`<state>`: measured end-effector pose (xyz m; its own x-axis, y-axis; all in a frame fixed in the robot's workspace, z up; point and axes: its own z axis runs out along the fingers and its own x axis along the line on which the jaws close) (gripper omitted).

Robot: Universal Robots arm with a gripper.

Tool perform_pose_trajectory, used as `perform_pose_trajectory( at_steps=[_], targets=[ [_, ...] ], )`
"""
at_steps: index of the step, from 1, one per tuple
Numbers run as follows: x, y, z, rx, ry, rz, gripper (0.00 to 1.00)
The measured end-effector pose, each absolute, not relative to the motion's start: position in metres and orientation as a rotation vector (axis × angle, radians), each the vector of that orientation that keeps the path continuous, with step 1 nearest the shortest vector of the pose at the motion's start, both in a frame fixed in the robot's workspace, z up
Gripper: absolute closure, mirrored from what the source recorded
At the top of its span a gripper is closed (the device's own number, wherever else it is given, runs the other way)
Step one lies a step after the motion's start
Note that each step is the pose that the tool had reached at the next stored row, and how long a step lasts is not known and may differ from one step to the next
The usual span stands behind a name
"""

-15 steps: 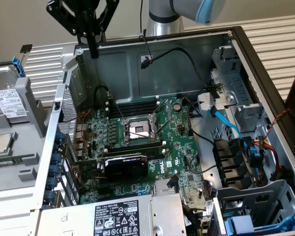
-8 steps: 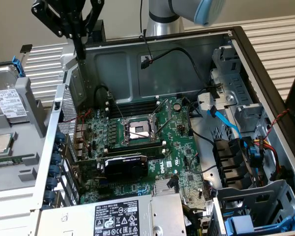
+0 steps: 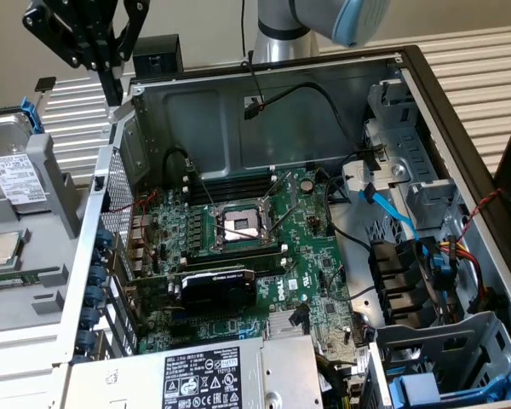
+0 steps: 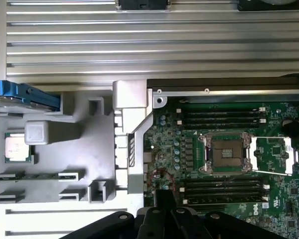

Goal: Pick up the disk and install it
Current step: 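Reach for the disk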

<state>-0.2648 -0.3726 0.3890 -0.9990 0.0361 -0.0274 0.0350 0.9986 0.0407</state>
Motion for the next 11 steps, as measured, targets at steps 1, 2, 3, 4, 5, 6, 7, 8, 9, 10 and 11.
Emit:
perform_pose_trajectory(
  at_steps=[1, 2, 3, 4, 5, 6, 7, 8, 9, 10, 11],
  targets=[
    [-0.269, -0.372, 0.389, 0.055, 3.112, 0.063, 0.89],
    [-0.273, -0.372, 0.389, 0.055, 3.111, 0.063, 0.89],
    [-0.278, -0.371, 0.389, 0.055, 3.112, 0.063, 0.89],
    [-0.282, -0.37, 0.389, 0.055, 3.112, 0.063, 0.89],
    [-0.287, -0.369, 0.389, 0.055, 3.112, 0.063, 0.89],
    [-0.291, -0.367, 0.389, 0.055, 3.112, 0.063, 0.89],
    [-0.295, -0.365, 0.389, 0.055, 3.111, 0.063, 0.89],
    [-0.297, -0.363, 0.389, 0.055, 3.111, 0.063, 0.89],
    [-0.299, -0.361, 0.389, 0.055, 3.112, 0.063, 0.89],
    [-0.3, -0.357, 0.389, 0.055, 3.112, 0.063, 0.89],
    [-0.301, -0.353, 0.389, 0.055, 3.112, 0.062, 0.89]
  ],
)
